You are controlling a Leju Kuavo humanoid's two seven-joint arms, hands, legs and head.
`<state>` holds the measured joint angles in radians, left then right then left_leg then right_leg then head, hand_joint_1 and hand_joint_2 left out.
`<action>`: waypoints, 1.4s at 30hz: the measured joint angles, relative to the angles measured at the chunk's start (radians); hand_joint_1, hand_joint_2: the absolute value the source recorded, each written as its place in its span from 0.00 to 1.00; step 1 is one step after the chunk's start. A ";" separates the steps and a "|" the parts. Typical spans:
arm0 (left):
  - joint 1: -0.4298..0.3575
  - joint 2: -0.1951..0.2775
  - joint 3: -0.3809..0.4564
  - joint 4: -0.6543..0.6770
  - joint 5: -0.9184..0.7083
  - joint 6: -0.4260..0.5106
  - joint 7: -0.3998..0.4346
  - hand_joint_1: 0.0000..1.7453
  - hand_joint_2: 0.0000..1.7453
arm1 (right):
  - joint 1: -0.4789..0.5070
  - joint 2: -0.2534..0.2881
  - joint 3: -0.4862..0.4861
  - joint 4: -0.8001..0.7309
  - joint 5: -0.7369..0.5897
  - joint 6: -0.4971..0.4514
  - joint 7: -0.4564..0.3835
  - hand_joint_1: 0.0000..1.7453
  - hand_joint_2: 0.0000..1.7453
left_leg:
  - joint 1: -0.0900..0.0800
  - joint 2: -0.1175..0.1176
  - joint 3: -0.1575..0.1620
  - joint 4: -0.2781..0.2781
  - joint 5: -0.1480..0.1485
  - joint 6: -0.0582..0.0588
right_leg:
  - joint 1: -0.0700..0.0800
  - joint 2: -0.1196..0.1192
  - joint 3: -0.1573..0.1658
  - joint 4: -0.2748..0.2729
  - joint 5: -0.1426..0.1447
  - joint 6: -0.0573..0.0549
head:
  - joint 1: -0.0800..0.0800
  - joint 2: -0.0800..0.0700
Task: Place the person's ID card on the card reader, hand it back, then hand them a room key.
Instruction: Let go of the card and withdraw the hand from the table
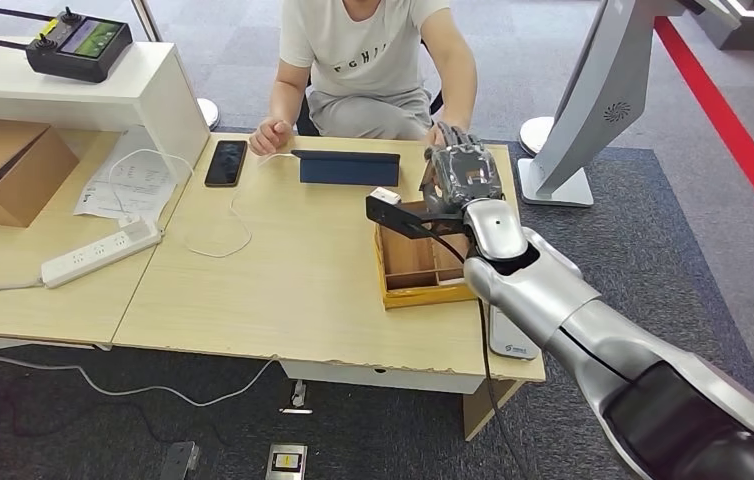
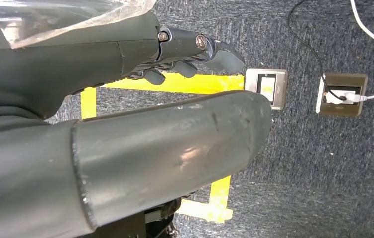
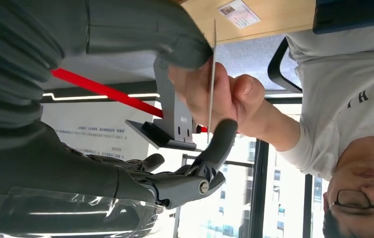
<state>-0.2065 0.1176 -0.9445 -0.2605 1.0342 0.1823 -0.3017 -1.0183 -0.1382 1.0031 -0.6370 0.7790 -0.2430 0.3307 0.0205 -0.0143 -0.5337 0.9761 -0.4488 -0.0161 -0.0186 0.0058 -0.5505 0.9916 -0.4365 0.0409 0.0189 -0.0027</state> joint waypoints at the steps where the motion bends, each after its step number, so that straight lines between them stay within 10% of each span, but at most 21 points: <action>1: 0.000 0.000 0.000 0.000 0.000 -0.001 -0.001 0.00 0.00 | 0.000 -0.001 0.001 0.002 0.002 -0.012 -0.002 0.00 0.00 | 0.000 0.000 0.000 0.000 0.000 0.000 | 0.000 0.000 0.000 0.000 0.000 0.000 | 0.000 0.000; 9: 0.023 -0.001 0.000 0.000 0.017 -0.013 -0.034 0.00 0.00 | 0.042 -0.108 -0.028 -0.018 -0.089 -0.133 -0.017 0.00 0.00 | 0.000 0.000 0.001 0.001 0.000 0.000 | 0.000 0.000 0.001 -0.002 0.000 0.000 | 0.000 0.000; 21: 0.055 -0.002 0.000 0.003 0.039 0.008 -0.048 0.00 0.00 | 0.223 -0.541 -0.211 -0.183 -0.048 -0.075 0.146 0.00 0.00 | -0.001 -0.002 0.002 0.001 -0.003 0.004 | -0.002 -0.002 0.003 -0.007 0.000 0.003 | 0.000 0.000; 29: 0.081 -0.005 0.001 0.004 0.092 0.018 -0.067 0.00 0.00 | 0.557 -0.799 -0.416 -0.227 -0.252 -0.119 0.189 0.00 0.00 | -0.001 -0.003 0.001 0.001 -0.007 0.006 | -0.001 -0.003 0.006 -0.008 -0.003 0.005 | 0.000 0.000; 34: 0.090 -0.009 0.001 0.005 0.112 0.034 -0.085 0.00 0.00 | 0.796 -0.805 -0.548 -0.197 -0.446 -0.227 0.052 0.00 0.00 | 0.001 -0.004 0.002 0.001 -0.008 0.004 | 0.001 -0.003 0.007 -0.007 -0.005 0.004 | 0.000 0.000; 42: 0.091 -0.009 0.002 0.005 0.145 0.035 -0.133 0.00 0.00 | 0.928 -0.585 -0.684 0.011 -0.841 -0.333 -0.381 0.00 0.00 | 0.003 -0.004 0.004 0.000 -0.008 0.002 | 0.003 -0.005 0.008 -0.006 -0.007 0.001 | 0.000 0.000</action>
<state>-0.1156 0.1084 -0.9430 -0.2556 1.1796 0.2176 -0.4349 -0.0907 -0.7231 0.3196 -0.6256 -0.0616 -0.5756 -0.0503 0.0233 -0.0186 -0.5299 0.9759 -0.4570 -0.0142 -0.0155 0.0008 -0.5425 0.9851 -0.4435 0.0419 0.0191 -0.0028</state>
